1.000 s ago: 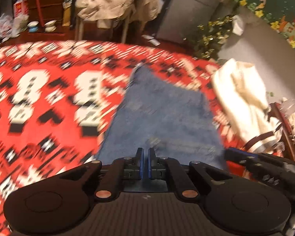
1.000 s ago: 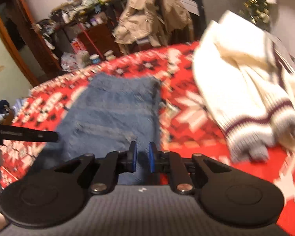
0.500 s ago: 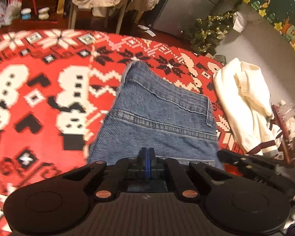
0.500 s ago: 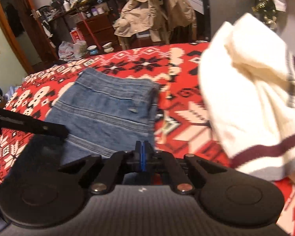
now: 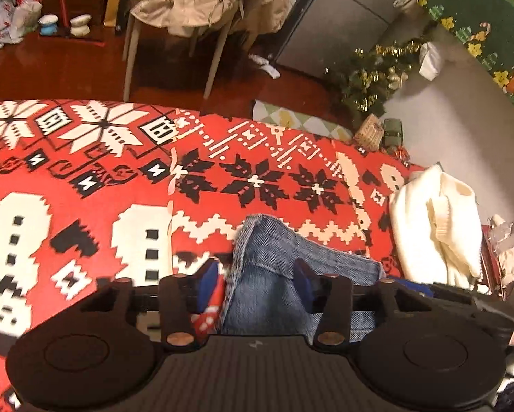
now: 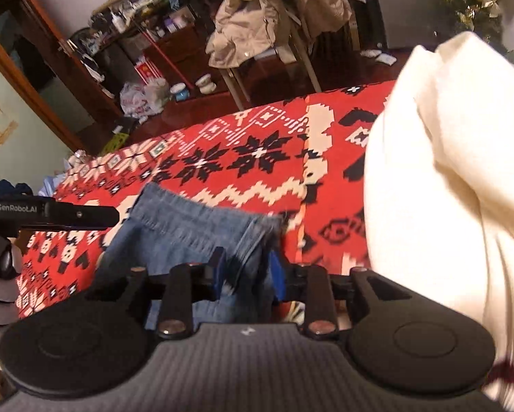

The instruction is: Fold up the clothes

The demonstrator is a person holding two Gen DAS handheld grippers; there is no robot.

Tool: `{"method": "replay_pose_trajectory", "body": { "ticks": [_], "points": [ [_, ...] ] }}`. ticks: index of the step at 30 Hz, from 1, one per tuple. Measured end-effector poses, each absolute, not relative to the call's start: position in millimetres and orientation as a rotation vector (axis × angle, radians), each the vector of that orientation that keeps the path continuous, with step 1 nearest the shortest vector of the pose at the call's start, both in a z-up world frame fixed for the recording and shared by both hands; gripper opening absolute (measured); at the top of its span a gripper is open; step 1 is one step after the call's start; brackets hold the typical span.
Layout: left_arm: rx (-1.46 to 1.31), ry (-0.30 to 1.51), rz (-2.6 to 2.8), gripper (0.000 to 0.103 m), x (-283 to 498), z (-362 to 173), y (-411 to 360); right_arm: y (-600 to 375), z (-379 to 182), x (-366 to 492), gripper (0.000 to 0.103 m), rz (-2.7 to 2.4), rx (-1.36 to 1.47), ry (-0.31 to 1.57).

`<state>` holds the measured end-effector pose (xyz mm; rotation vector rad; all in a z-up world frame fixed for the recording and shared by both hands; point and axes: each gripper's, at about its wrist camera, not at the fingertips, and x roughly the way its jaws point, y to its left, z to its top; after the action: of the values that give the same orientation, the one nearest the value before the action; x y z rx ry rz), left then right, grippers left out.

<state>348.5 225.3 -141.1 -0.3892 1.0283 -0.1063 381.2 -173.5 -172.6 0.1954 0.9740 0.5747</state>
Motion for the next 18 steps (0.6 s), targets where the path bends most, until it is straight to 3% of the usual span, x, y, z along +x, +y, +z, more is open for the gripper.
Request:
{"method": "replay_pose_trajectory", "body": {
  "ticks": [5,8,10,11,12,15,18],
  "points": [
    [-0.377,1.098,-0.124,0.058,372,-156,226,-168,-184,413,0.037,0.569,0.219,1.045],
    [-0.370,1.123,-0.119,0.054,380,-166,226,-167,-190,424,0.037,0.581,0.249,1.066],
    [-0.402,1.140,-0.134,0.041,383,-172,227,-165,-192,427,0.037,0.589,0.252,1.064],
    [-0.416,1.139,-0.138,0.028,382,-173,227,-163,-192,428,0.035,0.591,0.247,1.063],
    [-0.429,1.136,-0.142,0.024,382,-173,226,-161,-193,429,0.025,0.592,0.241,1.061],
    [-0.443,1.112,-0.149,0.019,376,-167,224,-158,-189,423,0.018,0.587,0.227,1.043],
    [-0.457,1.083,-0.168,0.018,366,-149,226,-160,-174,412,0.016,0.592,0.240,1.012]
  ]
}}
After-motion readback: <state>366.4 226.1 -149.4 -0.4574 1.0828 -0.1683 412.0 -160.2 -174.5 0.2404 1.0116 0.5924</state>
